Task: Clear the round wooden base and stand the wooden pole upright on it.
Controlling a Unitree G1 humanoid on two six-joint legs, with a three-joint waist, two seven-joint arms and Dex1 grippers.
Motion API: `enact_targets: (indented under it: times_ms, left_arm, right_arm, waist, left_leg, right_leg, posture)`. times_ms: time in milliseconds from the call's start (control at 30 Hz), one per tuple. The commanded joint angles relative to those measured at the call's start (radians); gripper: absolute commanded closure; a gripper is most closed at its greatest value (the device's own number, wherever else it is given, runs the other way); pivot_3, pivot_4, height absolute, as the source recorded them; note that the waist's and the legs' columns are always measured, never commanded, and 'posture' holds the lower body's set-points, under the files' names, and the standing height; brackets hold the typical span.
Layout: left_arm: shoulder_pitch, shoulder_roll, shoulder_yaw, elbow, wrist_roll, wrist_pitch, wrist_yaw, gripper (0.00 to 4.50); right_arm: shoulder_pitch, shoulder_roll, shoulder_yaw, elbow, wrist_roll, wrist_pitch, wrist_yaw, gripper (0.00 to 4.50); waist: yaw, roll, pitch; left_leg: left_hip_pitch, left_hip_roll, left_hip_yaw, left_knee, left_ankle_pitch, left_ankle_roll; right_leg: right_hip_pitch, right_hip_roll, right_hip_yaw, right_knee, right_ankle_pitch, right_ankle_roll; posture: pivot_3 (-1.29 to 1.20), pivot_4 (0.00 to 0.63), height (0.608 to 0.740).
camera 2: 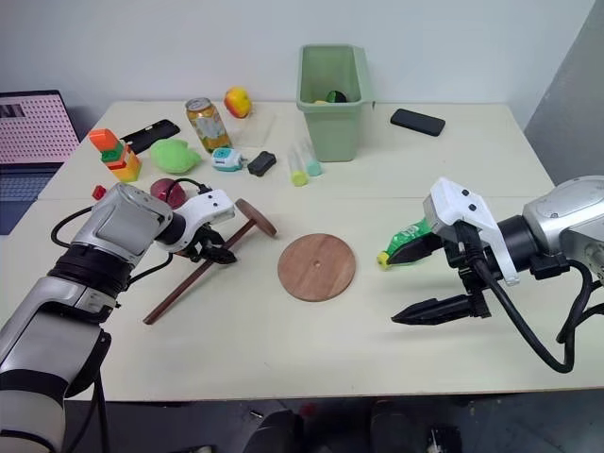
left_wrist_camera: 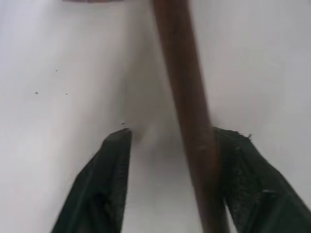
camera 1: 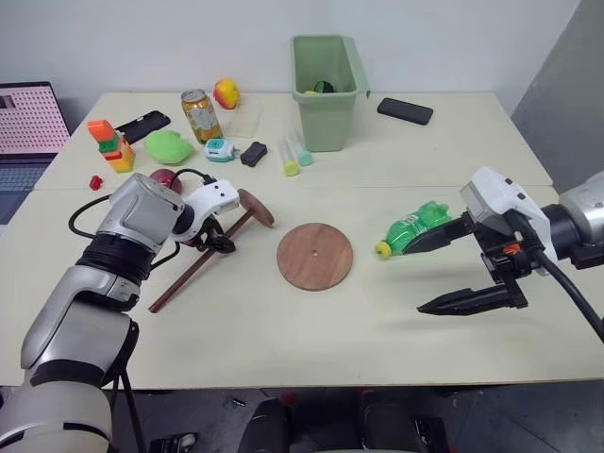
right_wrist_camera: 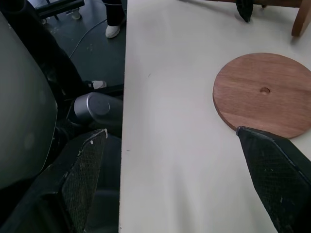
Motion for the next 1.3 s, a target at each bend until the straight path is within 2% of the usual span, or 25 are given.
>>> enact_targets:
  times_ms: [33,200,267,333,400,500,600,667,900,1300]
  left_arm:
    - [-0.009,0.022,0.051,-0.037,-0.004,0.011,-0.004,3.12]
    - [0.004,0.041,0.132,-0.101,-0.049,0.077,0.011,4.16]
    - [0.011,0.042,0.171,-0.138,-0.073,0.092,0.017,4.23]
    - [0.004,0.024,0.262,-0.196,-0.143,0.090,0.025,4.23]
    - [-0.027,-0.040,0.403,-0.225,-0.253,0.089,0.072,4.23]
    - [-0.034,-0.114,0.549,-0.291,-0.387,0.037,0.093,4.23]
    - [-0.053,-0.262,0.722,-0.403,-0.596,0.044,0.155,4.23]
    - [-0.051,-0.348,0.774,-0.449,-0.672,0.021,0.210,4.23]
    - [0.066,-0.505,0.696,-0.457,-0.706,-0.168,0.186,4.23]
    - [0.234,-0.539,0.548,-0.351,-0.609,-0.470,0.089,4.23]
  right_arm:
    - [-0.006,0.007,-0.021,-0.016,0.003,-0.007,-0.011,0.00]
    - [0.010,0.031,-0.028,-0.016,0.006,-0.005,-0.043,0.00]
    - [0.016,0.037,-0.032,-0.017,0.007,-0.004,-0.050,0.00]
    - [0.028,0.046,-0.038,-0.013,0.002,-0.017,-0.061,0.00]
    - [0.035,0.057,-0.051,-0.009,0.006,-0.022,-0.072,0.00]
    - [0.039,0.071,-0.066,-0.006,0.013,-0.019,-0.092,0.00]
    - [0.054,0.099,-0.094,-0.024,0.025,-0.020,-0.135,0.00]
    - [0.061,0.120,-0.119,-0.041,0.046,-0.014,-0.164,0.00]
    - [0.092,0.177,-0.151,-0.076,0.064,-0.027,-0.245,0.00]
    - [0.149,0.210,-0.183,-0.116,0.127,-0.008,-0.357,0.00]
  waist:
    - [0.000,0.000,0.000]
    - [0.000,0.000,0.000]
    - [0.000,0.000,0.000]
    - [0.001,0.000,0.000]
    - [0.003,-0.001,0.000]
    - [0.008,-0.001,0.001]
    - [0.010,-0.002,0.001]
    - [0.012,-0.002,0.001]
    - [0.010,-0.002,0.001]
    - [0.015,-0.002,0.001]
  left_leg:
    - [0.000,0.000,0.000,0.000,0.000,0.000]
    - [0.000,0.000,0.000,0.000,0.000,0.000]
    - [0.000,0.000,0.000,0.000,0.000,0.000]
    - [0.000,0.000,0.000,0.000,0.000,0.000]
    - [-0.001,0.001,-0.001,0.001,0.000,0.000]
    - [-0.002,0.000,-0.001,0.003,0.001,-0.001]
    - [-0.002,0.001,0.000,0.005,0.001,-0.003]
    - [-0.004,0.001,-0.001,0.009,0.001,-0.002]
    - [0.000,-0.001,0.001,0.011,0.001,-0.002]
    - [0.000,-0.001,0.000,0.011,0.000,-0.001]
  right_leg:
    - [0.000,0.000,0.000,0.000,0.000,0.000]
    - [0.000,0.000,0.000,0.000,0.000,0.000]
    - [0.000,0.000,0.000,0.000,0.000,0.000]
    - [0.000,0.000,0.000,0.000,0.000,0.000]
    - [0.000,-0.001,-0.001,0.000,0.000,0.000]
    - [0.000,-0.002,-0.001,0.000,0.000,0.000]
    - [0.000,-0.003,-0.001,0.000,0.000,0.000]
    - [0.000,-0.003,-0.002,0.001,0.000,0.000]
    - [0.002,-0.003,0.000,0.006,0.001,0.001]
    - [0.003,-0.002,0.000,0.006,0.001,0.001]
  posture:
    - [0.00,0.150,0.740]
    - [0.00,0.150,0.740]
    - [0.00,0.150,0.740]
    - [0.00,0.150,0.740]
    - [0.00,0.150,0.740]
    - [0.00,0.150,0.740]
    - [0.00,0.150,0.740]
    - [0.00,0.150,0.740]
    - [0.00,0.150,0.740]
    - [0.00,0.150,0.740]
